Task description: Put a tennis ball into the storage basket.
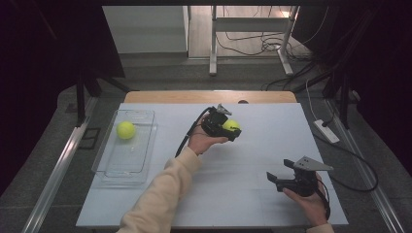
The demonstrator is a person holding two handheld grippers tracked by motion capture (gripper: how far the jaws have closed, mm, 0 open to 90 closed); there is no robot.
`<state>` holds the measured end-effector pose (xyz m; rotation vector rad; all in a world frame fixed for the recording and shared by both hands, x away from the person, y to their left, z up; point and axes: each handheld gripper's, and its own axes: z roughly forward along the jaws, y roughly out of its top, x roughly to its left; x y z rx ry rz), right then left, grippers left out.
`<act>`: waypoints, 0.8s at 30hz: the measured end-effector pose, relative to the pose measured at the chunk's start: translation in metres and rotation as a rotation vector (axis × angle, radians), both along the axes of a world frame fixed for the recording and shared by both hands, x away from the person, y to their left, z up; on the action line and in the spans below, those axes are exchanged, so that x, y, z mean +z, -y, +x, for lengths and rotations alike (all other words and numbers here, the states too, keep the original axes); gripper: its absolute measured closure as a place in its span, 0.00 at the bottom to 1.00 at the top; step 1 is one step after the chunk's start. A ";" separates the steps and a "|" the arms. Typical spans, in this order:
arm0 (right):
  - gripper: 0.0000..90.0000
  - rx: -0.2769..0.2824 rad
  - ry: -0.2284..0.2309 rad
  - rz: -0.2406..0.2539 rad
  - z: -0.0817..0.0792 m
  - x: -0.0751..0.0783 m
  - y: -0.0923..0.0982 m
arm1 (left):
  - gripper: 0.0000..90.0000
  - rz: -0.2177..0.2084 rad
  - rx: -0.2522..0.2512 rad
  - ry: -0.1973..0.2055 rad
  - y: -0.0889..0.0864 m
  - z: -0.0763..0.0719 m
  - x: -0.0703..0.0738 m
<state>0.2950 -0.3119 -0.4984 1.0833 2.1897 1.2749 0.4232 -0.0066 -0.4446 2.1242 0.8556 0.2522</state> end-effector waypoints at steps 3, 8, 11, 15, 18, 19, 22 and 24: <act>0.14 -0.001 0.000 0.002 0.000 0.000 0.000 | 0.31 -0.002 0.002 0.003 -0.003 -0.002 0.000; 0.14 0.001 0.000 0.000 0.000 0.000 -0.001 | 0.31 -0.010 0.011 0.003 -0.007 -0.003 0.000; 0.14 0.000 0.000 0.001 0.000 0.000 0.000 | 0.31 -0.003 0.012 0.010 -0.010 -0.005 0.001; 0.14 0.001 0.000 -0.001 0.000 0.000 0.000 | 0.31 -0.004 0.017 0.015 -0.012 -0.007 0.002; 0.14 0.001 0.001 -0.001 0.000 0.000 0.000 | 0.31 -0.004 0.021 0.026 -0.015 -0.009 0.002; 0.14 0.001 0.001 -0.001 0.000 0.000 0.000 | 0.31 -0.002 0.021 0.026 -0.016 -0.009 0.002; 0.14 0.001 0.001 -0.002 0.000 0.000 -0.001 | 0.31 -0.004 0.024 0.032 -0.018 -0.010 0.002; 0.14 -0.001 0.000 -0.001 0.000 0.000 -0.001 | 0.31 -0.009 0.029 0.034 -0.020 -0.011 0.002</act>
